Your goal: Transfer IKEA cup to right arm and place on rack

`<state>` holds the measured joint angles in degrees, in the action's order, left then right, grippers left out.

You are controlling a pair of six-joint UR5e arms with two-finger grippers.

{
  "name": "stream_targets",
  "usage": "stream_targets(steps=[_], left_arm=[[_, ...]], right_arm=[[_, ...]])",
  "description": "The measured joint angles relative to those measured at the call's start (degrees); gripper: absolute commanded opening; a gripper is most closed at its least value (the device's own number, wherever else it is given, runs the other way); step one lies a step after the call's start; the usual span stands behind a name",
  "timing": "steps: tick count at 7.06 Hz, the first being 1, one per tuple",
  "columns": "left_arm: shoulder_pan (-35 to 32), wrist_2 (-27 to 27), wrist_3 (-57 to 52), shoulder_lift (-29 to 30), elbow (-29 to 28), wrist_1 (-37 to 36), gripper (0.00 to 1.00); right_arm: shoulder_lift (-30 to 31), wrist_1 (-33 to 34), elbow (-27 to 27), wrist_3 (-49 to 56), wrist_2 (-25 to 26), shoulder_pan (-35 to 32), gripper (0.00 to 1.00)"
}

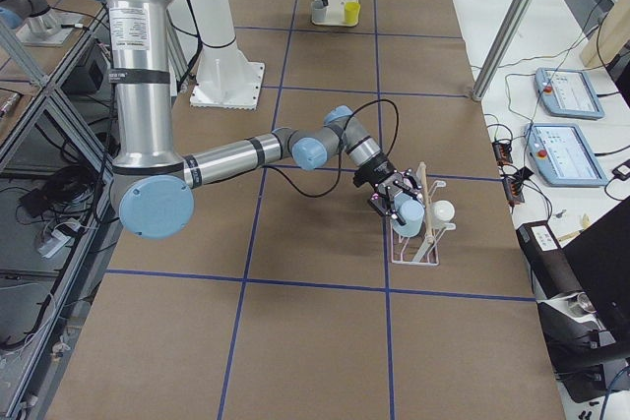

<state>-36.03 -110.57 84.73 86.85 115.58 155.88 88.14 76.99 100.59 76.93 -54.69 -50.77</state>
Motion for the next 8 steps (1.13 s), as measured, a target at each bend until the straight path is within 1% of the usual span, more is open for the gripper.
stream_targets(steps=[1, 4, 6, 7, 8], left_arm=[[0.00, 0.00, 0.00, 0.04, 0.00, -0.02, 1.00], [0.00, -0.02, 0.00, 0.06, -0.02, -0.05, 1.00], [-0.23, -0.28, -0.22, -0.45, 0.07, -0.05, 1.00], [-1.15, -0.90, -1.92, -1.91, 0.36, -0.07, 1.00], [-3.78, -2.38, -6.79, -5.21, 0.68, -0.11, 1.00]], right_arm=[[-0.20, -0.50, -0.32, -0.43, -0.08, 0.02, 0.98], [-0.44, -3.76, -2.12, -0.78, -0.16, 0.05, 0.98], [-1.40, -4.29, -1.37, -0.81, -0.50, 0.06, 0.98], [-1.87, -4.27, 0.38, -1.39, -2.11, 0.04, 0.98], [-2.06, -4.19, 3.21, -3.34, -6.45, -0.03, 0.99]])
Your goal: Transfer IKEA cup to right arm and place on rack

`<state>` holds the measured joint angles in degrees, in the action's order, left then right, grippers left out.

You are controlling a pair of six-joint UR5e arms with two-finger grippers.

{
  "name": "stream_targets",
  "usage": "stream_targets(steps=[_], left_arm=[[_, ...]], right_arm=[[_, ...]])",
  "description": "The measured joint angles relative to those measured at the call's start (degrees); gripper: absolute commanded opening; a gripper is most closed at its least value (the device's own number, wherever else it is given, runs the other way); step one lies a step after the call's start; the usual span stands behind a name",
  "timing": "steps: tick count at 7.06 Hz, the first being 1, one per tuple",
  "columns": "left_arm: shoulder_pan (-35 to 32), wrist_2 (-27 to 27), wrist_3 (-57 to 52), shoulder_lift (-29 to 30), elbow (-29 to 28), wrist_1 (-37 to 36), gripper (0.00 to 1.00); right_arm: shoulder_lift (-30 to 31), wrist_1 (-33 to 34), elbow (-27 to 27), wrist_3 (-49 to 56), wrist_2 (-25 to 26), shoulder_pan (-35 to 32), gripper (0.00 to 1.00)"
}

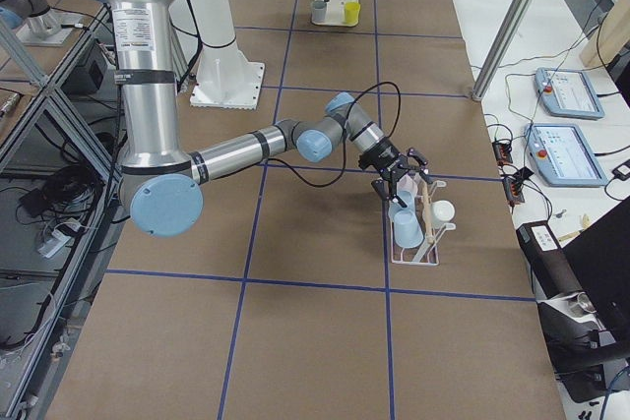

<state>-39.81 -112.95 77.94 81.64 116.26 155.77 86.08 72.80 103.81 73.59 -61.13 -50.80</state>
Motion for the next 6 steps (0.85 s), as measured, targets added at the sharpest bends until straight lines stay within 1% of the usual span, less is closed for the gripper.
stream_targets(steps=[1, 2, 3, 4, 5, 6], left_arm=[[-3.38, -1.58, -6.04, -3.81, 0.02, 0.00, 1.00], [-6.27, -2.31, -12.20, -7.55, -0.20, 0.03, 1.00], [-7.86, -1.77, -16.79, -10.19, -1.19, 0.15, 1.00], [-8.44, 0.59, -19.39, -11.31, -2.80, 0.35, 1.00], [-8.43, 3.84, -20.86, -11.57, -4.52, 0.44, 1.00], [-8.18, 5.60, -21.42, -11.58, -5.78, 0.44, 1.00]], right_arm=[[-0.05, 0.04, 2.36, -4.24, -4.77, -0.02, 0.99], [-0.15, 0.01, 4.15, -11.32, -9.91, 0.06, 0.99], [-0.29, -0.07, 5.72, -18.54, -15.46, 0.20, 0.99], [-0.44, -0.12, 7.07, -24.99, -20.84, 0.29, 0.99], [-0.64, -0.17, 8.51, -32.93, -26.57, 0.70, 0.99], [-0.82, -0.19, 10.32, -42.05, -31.18, 1.87, 0.99]])
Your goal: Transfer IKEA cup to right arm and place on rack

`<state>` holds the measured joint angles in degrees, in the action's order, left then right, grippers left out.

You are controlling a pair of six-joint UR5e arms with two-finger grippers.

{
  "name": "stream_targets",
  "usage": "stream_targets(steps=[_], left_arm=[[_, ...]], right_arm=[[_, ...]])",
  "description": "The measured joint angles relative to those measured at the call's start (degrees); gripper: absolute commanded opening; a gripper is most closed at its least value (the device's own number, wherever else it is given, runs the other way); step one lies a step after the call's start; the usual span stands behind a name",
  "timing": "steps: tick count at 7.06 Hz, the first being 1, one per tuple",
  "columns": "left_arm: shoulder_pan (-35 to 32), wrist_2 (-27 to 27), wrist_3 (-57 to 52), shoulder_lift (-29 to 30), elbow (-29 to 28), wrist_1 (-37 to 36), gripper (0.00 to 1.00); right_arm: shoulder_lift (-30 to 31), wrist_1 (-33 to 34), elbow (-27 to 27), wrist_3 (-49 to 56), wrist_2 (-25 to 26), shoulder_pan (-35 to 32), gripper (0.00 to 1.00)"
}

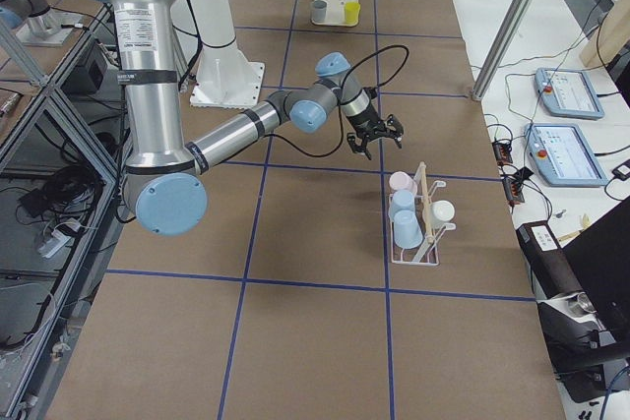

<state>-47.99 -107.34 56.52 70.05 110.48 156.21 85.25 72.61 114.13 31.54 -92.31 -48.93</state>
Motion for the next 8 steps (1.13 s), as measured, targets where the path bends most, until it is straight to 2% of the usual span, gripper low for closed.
stream_targets(steps=[2, 4, 5, 6, 7, 8], left_arm=[[2.00, 1.59, -0.01, -0.16, -1.01, -0.18, 1.00], [6.79, 4.29, 0.39, -0.65, -1.71, -0.47, 1.00], [9.02, 5.66, 0.52, -1.46, -2.00, -0.52, 0.89], [10.82, 7.07, 0.85, -2.05, -2.13, -0.54, 0.55], [12.36, 7.97, 1.67, -2.31, -2.17, -0.55, 0.28], [13.32, 8.28, 2.48, -2.31, -2.19, -0.55, 0.24]], right_arm=[[-1.10, -0.01, 3.53, -16.15, -5.76, 3.42, 0.99], [-3.21, 0.05, 4.73, -25.63, -9.09, 5.80, 0.99], [-3.65, 0.07, 4.85, -27.29, -9.53, 6.41, 0.99], [-3.80, 0.07, 4.86, -27.86, -9.65, 6.68, 0.99], [-3.84, 0.08, 4.88, -28.04, -9.66, 6.77, 0.99], [-3.86, 0.08, 4.87, -28.08, -9.63, 6.80, 0.99]])
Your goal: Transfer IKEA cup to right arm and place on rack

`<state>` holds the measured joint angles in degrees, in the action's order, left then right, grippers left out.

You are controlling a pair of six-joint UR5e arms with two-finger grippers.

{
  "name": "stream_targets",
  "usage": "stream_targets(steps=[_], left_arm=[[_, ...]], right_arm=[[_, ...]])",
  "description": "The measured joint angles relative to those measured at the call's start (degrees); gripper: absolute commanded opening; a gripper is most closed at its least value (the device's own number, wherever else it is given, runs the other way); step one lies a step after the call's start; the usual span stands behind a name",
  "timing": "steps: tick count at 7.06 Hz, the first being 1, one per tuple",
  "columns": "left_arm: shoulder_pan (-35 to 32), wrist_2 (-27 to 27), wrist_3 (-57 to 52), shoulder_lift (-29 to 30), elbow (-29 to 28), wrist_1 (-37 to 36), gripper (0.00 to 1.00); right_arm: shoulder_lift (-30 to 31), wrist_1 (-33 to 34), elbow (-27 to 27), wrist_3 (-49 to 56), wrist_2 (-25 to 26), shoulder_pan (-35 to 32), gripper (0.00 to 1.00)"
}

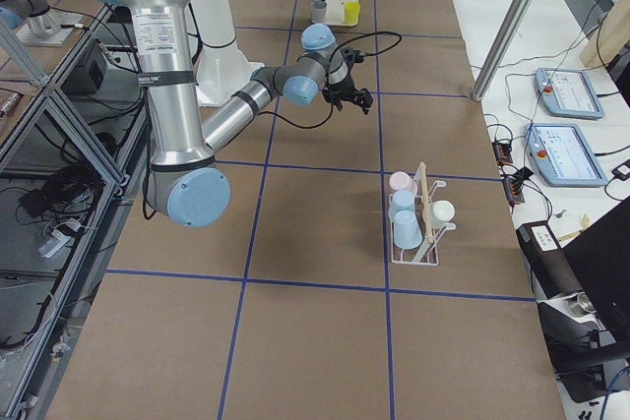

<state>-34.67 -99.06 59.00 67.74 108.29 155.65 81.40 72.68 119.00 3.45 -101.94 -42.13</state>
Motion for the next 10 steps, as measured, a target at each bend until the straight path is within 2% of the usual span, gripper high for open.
stream_targets(steps=[2, 4, 7, 10], left_arm=[[0.75, 0.08, 1.28, 0.21, 0.07, 0.08, 0.21], [0.90, 0.00, 1.60, 0.27, 0.23, 0.18, 0.00], [0.78, -0.20, 1.64, -0.05, 1.49, 0.45, 0.00], [-2.52, -2.77, 1.45, -4.15, 8.32, 0.09, 0.00]], right_arm=[[-0.01, 0.00, -0.19, -0.02, 0.12, 0.25, 0.99], [0.04, 0.00, -0.27, -0.02, 0.16, 0.43, 0.99], [0.06, -0.02, -0.33, -0.02, 0.16, 0.62, 0.99], [-2.84, -0.08, -0.89, -0.48, 0.16, 2.81, 0.99]])
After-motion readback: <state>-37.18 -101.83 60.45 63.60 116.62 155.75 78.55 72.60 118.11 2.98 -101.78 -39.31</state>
